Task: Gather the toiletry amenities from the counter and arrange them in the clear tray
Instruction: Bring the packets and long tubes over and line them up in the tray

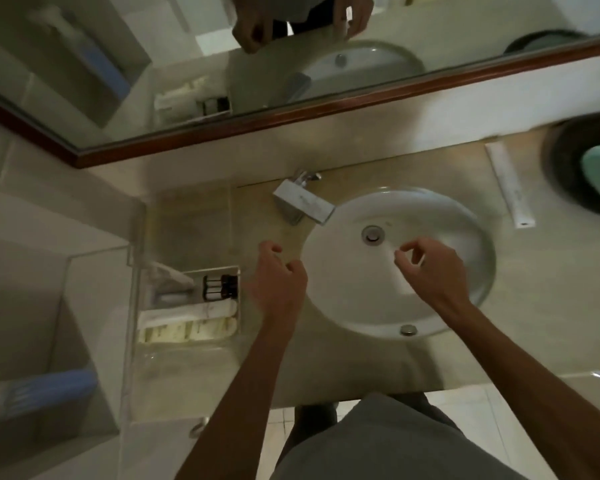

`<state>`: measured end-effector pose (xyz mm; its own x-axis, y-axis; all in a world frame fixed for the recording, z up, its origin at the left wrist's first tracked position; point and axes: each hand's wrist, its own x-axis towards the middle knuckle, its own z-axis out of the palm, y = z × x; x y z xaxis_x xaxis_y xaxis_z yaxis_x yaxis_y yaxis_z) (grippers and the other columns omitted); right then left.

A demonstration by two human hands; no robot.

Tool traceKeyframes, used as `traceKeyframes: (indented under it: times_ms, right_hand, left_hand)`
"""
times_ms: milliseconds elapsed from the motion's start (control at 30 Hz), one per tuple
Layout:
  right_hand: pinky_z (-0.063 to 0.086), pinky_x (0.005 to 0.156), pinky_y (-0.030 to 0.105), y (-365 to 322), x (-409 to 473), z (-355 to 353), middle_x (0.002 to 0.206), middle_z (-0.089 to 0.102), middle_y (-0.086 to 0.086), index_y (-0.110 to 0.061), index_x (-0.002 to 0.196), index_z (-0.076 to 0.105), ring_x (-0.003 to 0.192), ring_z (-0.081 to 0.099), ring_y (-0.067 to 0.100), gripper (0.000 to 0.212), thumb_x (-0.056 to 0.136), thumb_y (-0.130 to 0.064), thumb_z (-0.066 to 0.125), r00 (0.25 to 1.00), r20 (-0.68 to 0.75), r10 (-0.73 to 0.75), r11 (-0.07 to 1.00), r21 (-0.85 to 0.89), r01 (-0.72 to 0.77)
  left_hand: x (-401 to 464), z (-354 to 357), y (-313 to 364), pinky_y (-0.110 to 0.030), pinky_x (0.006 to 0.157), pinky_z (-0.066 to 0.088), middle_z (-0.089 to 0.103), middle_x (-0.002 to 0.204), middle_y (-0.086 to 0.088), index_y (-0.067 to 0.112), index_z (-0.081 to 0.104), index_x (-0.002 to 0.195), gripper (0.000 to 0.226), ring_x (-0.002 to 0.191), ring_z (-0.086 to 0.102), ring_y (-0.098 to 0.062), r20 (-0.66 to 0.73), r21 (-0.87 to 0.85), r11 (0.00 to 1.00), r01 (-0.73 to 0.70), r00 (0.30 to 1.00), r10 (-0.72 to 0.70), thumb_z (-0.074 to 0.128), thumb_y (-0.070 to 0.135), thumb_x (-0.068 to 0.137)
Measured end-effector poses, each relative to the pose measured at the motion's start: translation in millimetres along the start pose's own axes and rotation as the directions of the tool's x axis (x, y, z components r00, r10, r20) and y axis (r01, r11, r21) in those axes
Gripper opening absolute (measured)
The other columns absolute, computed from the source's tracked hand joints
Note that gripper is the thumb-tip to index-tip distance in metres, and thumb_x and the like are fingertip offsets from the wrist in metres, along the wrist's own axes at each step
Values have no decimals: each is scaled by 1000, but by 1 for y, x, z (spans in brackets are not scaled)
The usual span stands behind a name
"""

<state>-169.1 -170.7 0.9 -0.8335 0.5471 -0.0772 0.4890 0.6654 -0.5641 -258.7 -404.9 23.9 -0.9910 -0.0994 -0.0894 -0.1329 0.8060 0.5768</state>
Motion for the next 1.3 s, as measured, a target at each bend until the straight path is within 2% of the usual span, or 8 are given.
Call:
traceKeyframes:
  times_ms: [233, 467, 600, 700, 800, 933, 1133, 1300]
  right_hand:
    - [47, 57, 28, 22, -1, 0, 67, 60, -7, -21, 88, 71, 60, 56, 11, 16, 84, -37, 70, 996, 92, -3, 1000, 24, 1]
    - [43, 58, 26, -112, -37, 87, 73, 60, -11, -30, 89, 68, 67, 58, 8, 12, 87, -42, 64, 929, 313, -196, 980, 80, 180]
    - [52, 62, 28, -205, -50, 149, 77, 67, -9, -28, 95, 71, 70, 64, 11, 18, 88, -40, 59, 860, 421, -288, 958, 117, 264]
    - [57, 67, 33, -264, -43, 189, 85, 72, -6, -27, 105, 70, 74, 67, 13, 20, 93, -35, 58, 827, 459, -325, 945, 124, 303]
    - [57, 75, 33, -304, -29, 225, 93, 73, -3, -24, 120, 66, 82, 68, 15, 32, 94, -39, 59, 832, 442, -335, 941, 112, 319]
    - [48, 74, 27, -321, -15, 257, 103, 71, -2, -20, 123, 64, 86, 63, 13, 39, 93, -44, 61, 876, 428, -223, 972, 25, 235]
    - [54, 63, 29, -321, -13, 269, 89, 75, 6, -11, 92, 73, 80, 71, 20, 33, 89, -43, 65, 912, 395, -109, 984, -87, 156]
    - [59, 78, 34, -311, -17, 281, 100, 75, 6, -12, 106, 74, 85, 70, 16, 29, 90, -35, 66, 881, 456, -125, 991, 101, 88]
  left_hand:
    - [4, -14, -26, -30, 68, 40, 62, 82, 2, 23, 55, 111, 33, 77, 60, -20, -62, 65, 990, 125, 991, -121, 60, 24, 79]
    - [35, -81, -121, -33, 71, 50, 60, 83, 6, 25, 53, 108, 26, 75, 58, -17, -151, 37, 978, 203, 969, -195, 61, 24, 84]
    - [68, -116, -195, -28, 68, 47, 67, 91, 1, 23, 60, 111, 27, 80, 63, -19, -184, -65, 975, 214, 957, -223, 56, 18, 85]
    - [106, -133, -239, -28, 73, 47, 66, 103, -2, 21, 61, 118, 28, 92, 64, -22, -90, -60, 982, 178, 979, -182, 57, 19, 90]
    - [148, -137, -272, -37, 83, 52, 56, 116, -5, 23, 52, 132, 48, 100, 60, -24, 104, 37, 994, 98, 989, -101, 69, 27, 87]
    - [184, -133, -285, -42, 90, 52, 49, 130, -3, 29, 44, 136, 65, 107, 59, -22, 296, 88, 996, 0, 955, -26, 76, 35, 80]
    - [194, -123, -282, -35, 82, 51, 62, 118, 0, 26, 53, 121, 56, 102, 62, -23, 201, 106, 992, 68, 976, -88, 78, 36, 72]
    - [186, -114, -284, -30, 81, 52, 64, 106, 2, 20, 63, 120, 45, 94, 62, -17, 213, -120, 978, 172, 967, -144, 77, 27, 78]
